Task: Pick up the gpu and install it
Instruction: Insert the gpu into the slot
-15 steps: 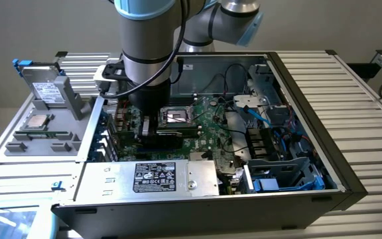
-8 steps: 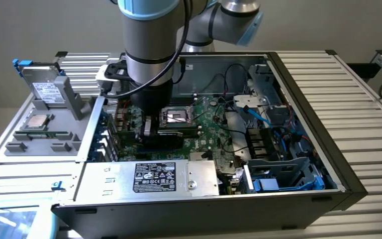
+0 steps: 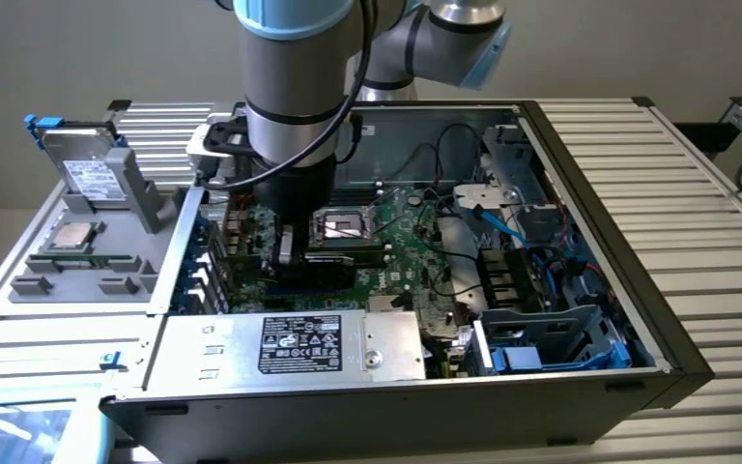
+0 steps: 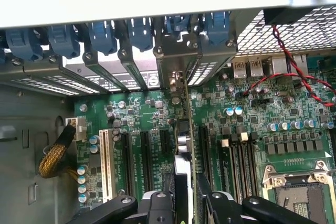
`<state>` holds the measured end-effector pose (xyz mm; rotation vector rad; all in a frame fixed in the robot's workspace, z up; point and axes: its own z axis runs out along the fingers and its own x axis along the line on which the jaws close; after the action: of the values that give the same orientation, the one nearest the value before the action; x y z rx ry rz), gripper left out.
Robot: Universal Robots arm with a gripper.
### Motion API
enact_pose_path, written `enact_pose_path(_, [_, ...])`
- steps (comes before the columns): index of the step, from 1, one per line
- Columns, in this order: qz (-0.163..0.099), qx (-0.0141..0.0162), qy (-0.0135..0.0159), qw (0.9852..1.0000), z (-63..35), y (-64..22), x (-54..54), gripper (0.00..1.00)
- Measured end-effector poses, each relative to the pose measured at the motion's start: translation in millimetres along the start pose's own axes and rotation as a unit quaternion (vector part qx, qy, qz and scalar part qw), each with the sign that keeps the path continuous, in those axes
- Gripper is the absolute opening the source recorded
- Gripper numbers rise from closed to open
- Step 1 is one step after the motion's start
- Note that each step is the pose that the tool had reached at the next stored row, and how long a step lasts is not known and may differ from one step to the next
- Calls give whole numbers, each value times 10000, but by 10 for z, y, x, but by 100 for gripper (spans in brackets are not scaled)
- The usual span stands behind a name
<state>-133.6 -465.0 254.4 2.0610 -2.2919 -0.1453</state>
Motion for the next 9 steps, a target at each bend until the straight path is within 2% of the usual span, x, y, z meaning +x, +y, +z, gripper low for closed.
enact_pose_path(9, [2, -45, 5, 10000, -47, -20, -2, 28])
